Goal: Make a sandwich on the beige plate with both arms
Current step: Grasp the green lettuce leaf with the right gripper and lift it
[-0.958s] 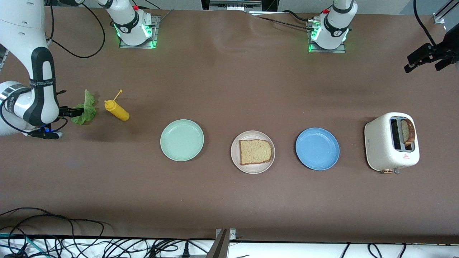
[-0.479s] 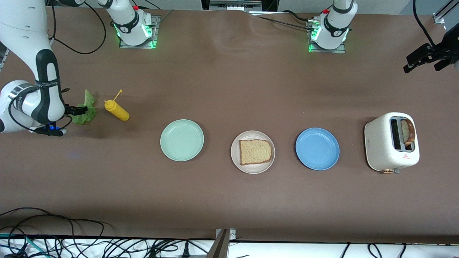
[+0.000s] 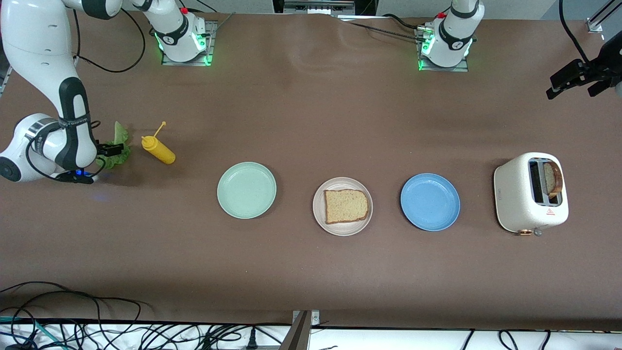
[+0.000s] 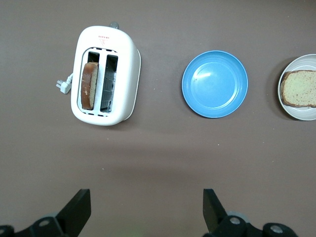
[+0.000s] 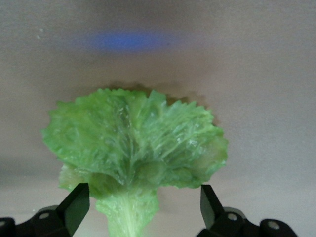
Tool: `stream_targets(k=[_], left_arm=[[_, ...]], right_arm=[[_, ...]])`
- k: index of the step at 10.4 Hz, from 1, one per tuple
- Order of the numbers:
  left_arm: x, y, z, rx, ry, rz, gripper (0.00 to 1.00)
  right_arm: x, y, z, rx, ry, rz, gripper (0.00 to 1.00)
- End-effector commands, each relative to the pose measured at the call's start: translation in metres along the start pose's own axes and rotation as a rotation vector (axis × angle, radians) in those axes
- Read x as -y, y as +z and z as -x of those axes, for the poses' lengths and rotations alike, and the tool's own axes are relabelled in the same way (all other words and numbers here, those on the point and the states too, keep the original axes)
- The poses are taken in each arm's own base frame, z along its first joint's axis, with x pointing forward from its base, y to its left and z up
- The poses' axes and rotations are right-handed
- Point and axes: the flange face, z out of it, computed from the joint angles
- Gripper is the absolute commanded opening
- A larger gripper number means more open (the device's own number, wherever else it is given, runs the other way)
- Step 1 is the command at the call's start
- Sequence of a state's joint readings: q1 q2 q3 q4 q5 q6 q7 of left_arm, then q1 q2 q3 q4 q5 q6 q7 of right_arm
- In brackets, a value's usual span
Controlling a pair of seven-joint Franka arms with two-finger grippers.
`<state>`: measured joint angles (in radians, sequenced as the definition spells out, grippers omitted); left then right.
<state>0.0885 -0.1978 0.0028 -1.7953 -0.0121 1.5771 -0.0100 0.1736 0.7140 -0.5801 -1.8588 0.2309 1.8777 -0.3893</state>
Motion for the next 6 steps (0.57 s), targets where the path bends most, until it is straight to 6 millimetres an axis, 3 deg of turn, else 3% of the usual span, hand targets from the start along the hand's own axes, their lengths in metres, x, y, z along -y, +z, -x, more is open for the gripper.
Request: stream_targets(k=[1,3,6], left_arm=[[0.0012,-0.0061,-0.0036,0.004,0.000,-0.035,1.00],[0.0012,-0.0061,-0.0036,0.004,0.000,-0.035,1.00],[0.0020,-0.0054,-0.0041,0.005,-0.002,-0.035,1.00]], right_arm=[[0.0015,0.0096,-0.0014,0.002,0.009,-0.021,0.97],[0.0071,0.0130,-0.0029,0.006,0.000,-0.025,0.73],[0.0095,0.0136,-0.0036,0.007,-0.023,-0.025,0.18]])
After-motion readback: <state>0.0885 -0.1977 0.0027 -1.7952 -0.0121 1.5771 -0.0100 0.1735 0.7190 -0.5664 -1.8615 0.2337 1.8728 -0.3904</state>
